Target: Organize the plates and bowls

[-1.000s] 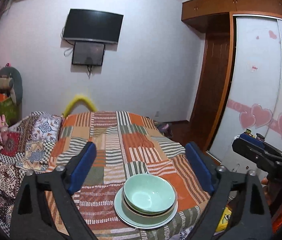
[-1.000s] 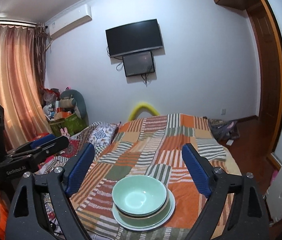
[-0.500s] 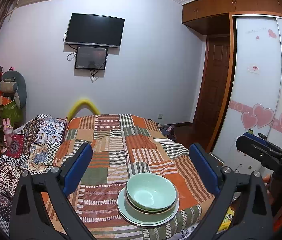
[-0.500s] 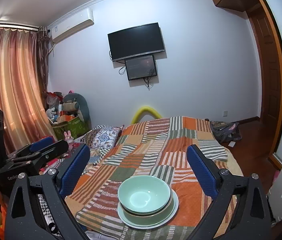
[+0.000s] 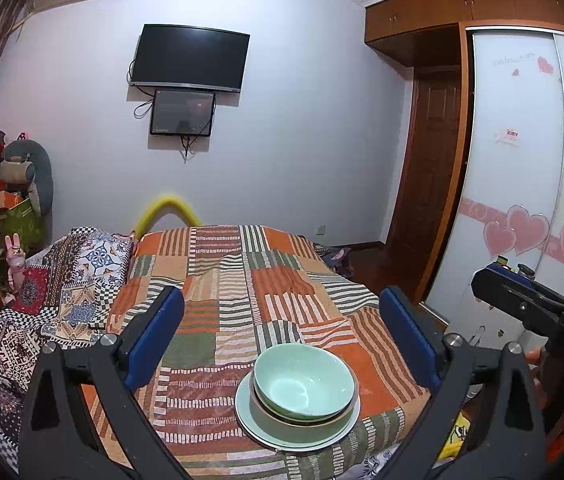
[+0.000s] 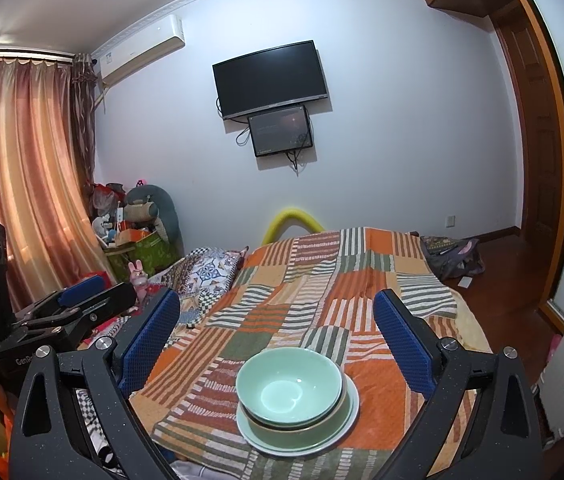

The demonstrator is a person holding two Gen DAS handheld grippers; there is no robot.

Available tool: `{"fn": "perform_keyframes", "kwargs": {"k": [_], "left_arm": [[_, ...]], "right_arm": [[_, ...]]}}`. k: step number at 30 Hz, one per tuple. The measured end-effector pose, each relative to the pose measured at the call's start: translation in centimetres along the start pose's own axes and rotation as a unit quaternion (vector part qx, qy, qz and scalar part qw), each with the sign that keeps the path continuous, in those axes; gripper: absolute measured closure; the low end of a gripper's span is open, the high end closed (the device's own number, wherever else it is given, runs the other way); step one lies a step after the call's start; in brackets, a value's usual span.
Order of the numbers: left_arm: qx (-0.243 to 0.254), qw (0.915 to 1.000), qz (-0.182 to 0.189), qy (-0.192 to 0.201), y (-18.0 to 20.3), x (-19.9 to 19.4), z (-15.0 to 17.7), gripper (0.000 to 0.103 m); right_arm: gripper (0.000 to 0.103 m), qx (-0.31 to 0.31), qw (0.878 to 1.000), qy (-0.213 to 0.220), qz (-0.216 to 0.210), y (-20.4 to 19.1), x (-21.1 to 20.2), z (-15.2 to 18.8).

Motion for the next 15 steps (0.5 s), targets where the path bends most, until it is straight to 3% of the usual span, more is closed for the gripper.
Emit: {"fn": "perform_keyframes", "kwargs": {"k": [15], "left_arm": [[-0.004,1.0000,0.001,-0.005,-0.21,0.16,0.26,0.003]], "right_arm": [[0.006,0.003,1.000,-0.004,-0.002,0.04,-0.02,0.00]]}}
Point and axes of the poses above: each gripper's, at about its wrist camera, not at the fingertips, and x roughly the way its jaws point, y to its right, z to its underside, the point moved 6 cm from there along x, roughly the way its jaws point
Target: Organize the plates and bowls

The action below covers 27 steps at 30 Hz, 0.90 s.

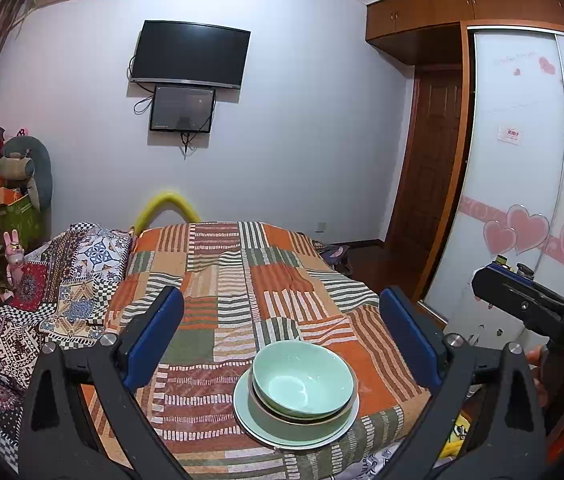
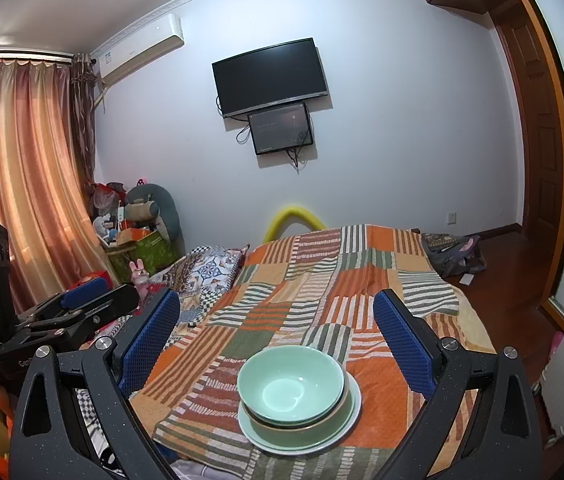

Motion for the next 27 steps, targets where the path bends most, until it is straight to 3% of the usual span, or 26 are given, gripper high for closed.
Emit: {"fn": "perform_keyframes", "kwargs": {"k": [27], "left_arm": [[0.002,1.0000,-0.003,0.009,-0.06,0.29,0.16,0.002]], "right_arm": [[0.006,0.005,1.000,-0.007,-0.003,0.32,0.15,0.03]]}}
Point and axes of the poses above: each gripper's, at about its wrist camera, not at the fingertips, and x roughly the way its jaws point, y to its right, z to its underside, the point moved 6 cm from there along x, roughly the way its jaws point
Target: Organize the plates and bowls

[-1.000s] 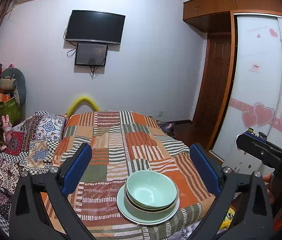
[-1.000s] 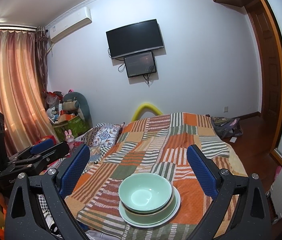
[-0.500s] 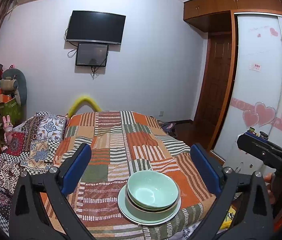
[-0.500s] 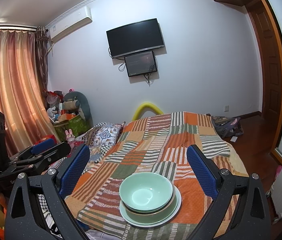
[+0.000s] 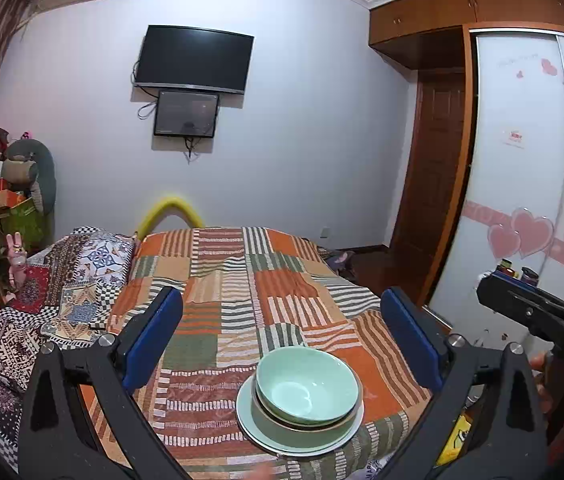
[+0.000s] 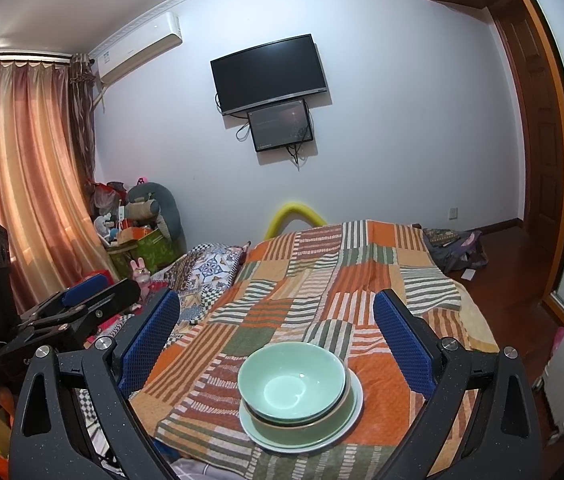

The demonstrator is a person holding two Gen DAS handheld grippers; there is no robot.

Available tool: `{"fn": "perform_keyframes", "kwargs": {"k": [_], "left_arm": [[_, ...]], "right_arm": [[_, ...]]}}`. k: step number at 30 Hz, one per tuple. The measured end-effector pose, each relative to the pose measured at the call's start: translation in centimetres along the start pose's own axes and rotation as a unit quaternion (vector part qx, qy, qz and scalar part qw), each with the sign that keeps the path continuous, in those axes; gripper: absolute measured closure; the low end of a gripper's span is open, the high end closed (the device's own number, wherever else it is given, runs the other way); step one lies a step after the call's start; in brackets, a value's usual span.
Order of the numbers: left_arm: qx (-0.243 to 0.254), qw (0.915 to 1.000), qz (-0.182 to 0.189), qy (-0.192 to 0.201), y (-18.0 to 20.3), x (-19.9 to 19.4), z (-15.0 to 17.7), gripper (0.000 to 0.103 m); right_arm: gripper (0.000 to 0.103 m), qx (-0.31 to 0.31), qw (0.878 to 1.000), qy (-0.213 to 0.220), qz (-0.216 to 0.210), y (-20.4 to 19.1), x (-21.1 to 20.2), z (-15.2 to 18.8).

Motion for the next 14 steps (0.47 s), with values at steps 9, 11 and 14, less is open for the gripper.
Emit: {"fn": "perform_keyframes", "kwargs": {"k": [9,11,14], "left_arm": [[0.007,1.0000,0.004,-0.005,0.37,0.29,0.22,0.002],[0.006,0.9999,0.006,-0.006,0.43,0.37,0.22,0.002],[0.003,0.9999,0.009,-0.008,0.48,0.47,0.26,0.002]], "right_arm": [[0.006,0.005,1.000,-0.004,-0.001,0.10,0.20,0.13],[0.006,0.005,1.000,-0.005,-0.001,0.11,0.18,0.15],[0.006,0.006,1.000,-0.005,-0.001,0.25,0.19,0.12]]}}
Point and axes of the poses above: each gripper's, at about its wrist camera, not at the fingertips, and x roughly the way its jaws point, y to its right, z to its underside, the point moved 6 cm from there along x, roughly the way its jaws point
